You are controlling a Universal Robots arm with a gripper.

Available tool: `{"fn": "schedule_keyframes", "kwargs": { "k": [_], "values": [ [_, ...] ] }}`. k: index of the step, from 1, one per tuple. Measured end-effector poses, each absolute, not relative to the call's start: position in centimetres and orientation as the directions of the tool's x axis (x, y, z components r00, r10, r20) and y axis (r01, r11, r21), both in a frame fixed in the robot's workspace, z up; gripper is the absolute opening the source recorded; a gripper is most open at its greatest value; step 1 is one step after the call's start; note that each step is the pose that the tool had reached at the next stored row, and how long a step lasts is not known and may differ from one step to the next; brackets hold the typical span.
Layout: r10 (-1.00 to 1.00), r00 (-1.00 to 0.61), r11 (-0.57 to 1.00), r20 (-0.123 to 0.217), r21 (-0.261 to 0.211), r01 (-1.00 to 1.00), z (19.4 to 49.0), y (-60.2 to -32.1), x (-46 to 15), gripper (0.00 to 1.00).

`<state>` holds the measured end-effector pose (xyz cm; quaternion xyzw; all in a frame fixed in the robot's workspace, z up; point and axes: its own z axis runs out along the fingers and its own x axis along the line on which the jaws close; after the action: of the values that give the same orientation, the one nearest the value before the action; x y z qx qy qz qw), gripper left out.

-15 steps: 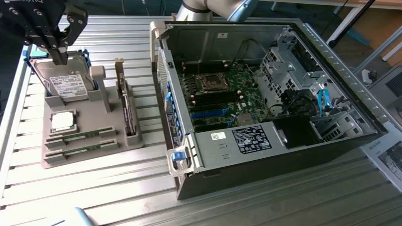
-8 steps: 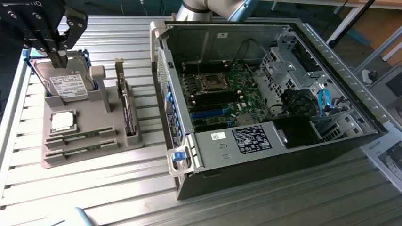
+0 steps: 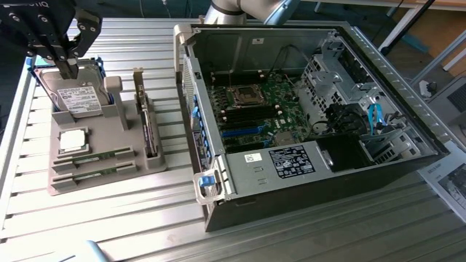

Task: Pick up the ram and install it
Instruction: 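Pick up the ram and move it above insertion slot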

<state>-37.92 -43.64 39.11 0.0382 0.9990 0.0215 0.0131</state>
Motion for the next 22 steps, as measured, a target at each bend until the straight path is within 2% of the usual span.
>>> {"fn": "schedule_keyframes", "kwargs": {
  "k": [22],
  "values": [
    [-0.049,-0.999,0.998,-0.024,0.044,-0.05,39.11,-43.88,-37.92,0.1]
  ]
}}
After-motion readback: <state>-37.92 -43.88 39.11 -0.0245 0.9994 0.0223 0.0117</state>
